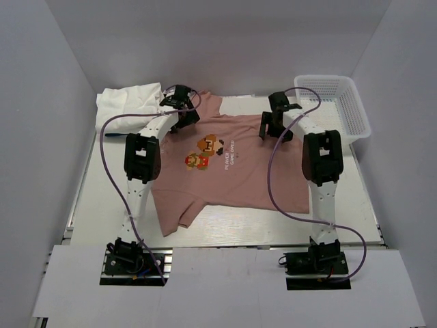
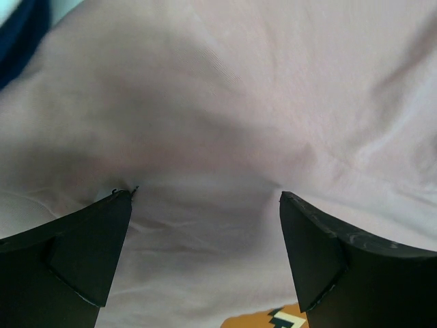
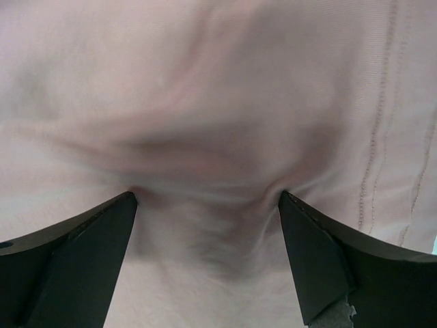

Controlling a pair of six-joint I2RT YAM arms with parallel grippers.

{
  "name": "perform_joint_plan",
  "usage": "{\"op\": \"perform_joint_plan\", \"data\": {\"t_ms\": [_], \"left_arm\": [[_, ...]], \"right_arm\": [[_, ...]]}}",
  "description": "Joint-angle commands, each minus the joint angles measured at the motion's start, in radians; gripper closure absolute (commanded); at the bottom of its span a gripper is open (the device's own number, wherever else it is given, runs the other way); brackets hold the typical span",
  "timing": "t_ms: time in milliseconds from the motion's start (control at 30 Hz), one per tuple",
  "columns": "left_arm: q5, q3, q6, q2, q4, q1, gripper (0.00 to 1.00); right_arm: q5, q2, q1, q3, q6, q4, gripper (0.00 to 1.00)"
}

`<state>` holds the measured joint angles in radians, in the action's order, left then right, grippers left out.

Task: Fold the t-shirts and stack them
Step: Flatten out the tshirt

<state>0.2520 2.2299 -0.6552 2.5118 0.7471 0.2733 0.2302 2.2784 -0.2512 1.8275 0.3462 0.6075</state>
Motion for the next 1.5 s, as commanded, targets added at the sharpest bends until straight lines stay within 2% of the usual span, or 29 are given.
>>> {"op": "perform_joint_plan", "data": {"t_ms": [0,133,233,400,467,500,567,600,633,667,700,733,767,800,833,900,933,967,1000,1100,1133,1200,1233,1400,1467], "left_arm": [[-0.003,0.004,-0.103,0.036,0.043,-0.028,0.00],[-0.097,0.037,-0.055,0.045,-0.020,-0.028,0.00],[-0.140,0.049,0.025,-0.019,-0.084,0.003,0.00],[-0.319,0.030,0.143,-0.216,-0.095,0.026,0.00],[-0.319,-0.041,0.143,-0.302,-0.049,0.038,0.00],[-0.319,-0.077,0.143,-0.350,0.001,0.038,0.00],[-0.310,-0.253,0.127,-0.525,0.044,0.049,0.00],[-0.292,-0.330,0.111,-0.592,0.072,0.049,0.00],[-0.275,-0.504,0.071,-0.666,0.081,0.058,0.00],[-0.258,-0.597,0.042,-0.821,0.081,0.058,0.00],[-0.246,-0.777,0.013,-0.903,0.093,0.058,0.00],[-0.235,-0.865,-0.053,-0.979,0.107,0.058,0.00],[-0.235,-0.944,-0.081,-1.124,0.121,0.046,0.00],[-0.250,-1.081,-0.101,-1.192,0.138,0.046,0.00],[-0.250,-1.137,-0.157,-1.255,0.199,0.046,0.00],[-0.241,-1.275,-0.216,-1.422,0.312,0.037,0.00],[-0.232,-1.311,-0.274,-1.473,0.345,0.037,0.00],[-0.223,-1.341,-0.300,-1.522,0.372,0.037,0.00],[-0.214,-1.390,-0.348,-1.607,0.417,0.037,0.00],[-0.195,-1.440,-0.423,-1.712,0.468,0.037,0.00],[-0.195,-1.440,-0.449,-1.738,0.507,0.037,0.00],[-0.204,-1.449,-0.472,-1.812,0.524,0.037,0.00],[-0.204,-1.449,-0.481,-1.834,0.535,0.037,0.00],[-0.096,-1.426,-0.481,-1.900,0.607,0.037,0.00],[-0.085,-1.412,-0.462,-1.886,0.618,0.037,0.00]], "right_arm": [[-0.011,0.096,0.047,0.122,-0.081,0.075,0.10],[-0.097,0.078,0.040,0.158,-0.164,0.100,0.10],[-0.167,-0.008,0.021,0.162,-0.182,0.103,0.10],[-0.210,-0.181,-0.026,0.168,-0.200,0.112,0.10],[-0.221,-0.229,-0.045,0.136,-0.202,0.106,0.10],[-0.219,-0.303,-0.054,0.081,-0.197,0.098,0.10],[-0.267,-0.397,-0.065,0.024,-0.176,0.083,0.10],[-0.305,-0.433,-0.089,-0.058,-0.171,0.051,0.10],[-0.324,-0.504,-0.105,-0.153,-0.174,0.008,0.10],[-0.337,-0.578,-0.118,-0.193,-0.179,-0.030,0.10],[-0.377,-0.612,-0.193,-0.329,-0.190,-0.064,0.10],[-0.403,-0.693,-0.224,-0.364,-0.197,-0.101,0.10],[-0.426,-0.717,-0.291,-0.437,-0.199,-0.121,0.10],[-0.466,-0.738,-0.377,-0.474,-0.228,-0.150,0.10],[-0.507,-0.785,-0.467,-0.576,-0.248,-0.238,0.10],[-0.503,-0.797,-0.601,-0.628,-0.320,-0.287,0.10],[-0.488,-0.774,-0.691,-0.666,-0.340,-0.323,0.10],[-0.473,-0.755,-0.729,-0.663,-0.342,-0.321,0.10],[-0.457,-0.691,-0.831,-0.646,-0.378,-0.331,0.10],[-0.390,-0.620,-0.946,-0.640,-0.409,-0.383,0.10],[-0.302,-0.606,-0.962,-0.633,-0.411,-0.390,0.10],[-0.267,-0.550,-0.994,-0.632,-0.433,-0.426,0.10],[-0.202,-0.536,-1.008,-0.634,-0.421,-0.448,0.11],[-0.069,-0.409,-1.045,-0.634,-0.411,-0.505,0.30],[-0.039,-0.375,-1.053,-0.636,-0.409,-0.540,0.30]]}}
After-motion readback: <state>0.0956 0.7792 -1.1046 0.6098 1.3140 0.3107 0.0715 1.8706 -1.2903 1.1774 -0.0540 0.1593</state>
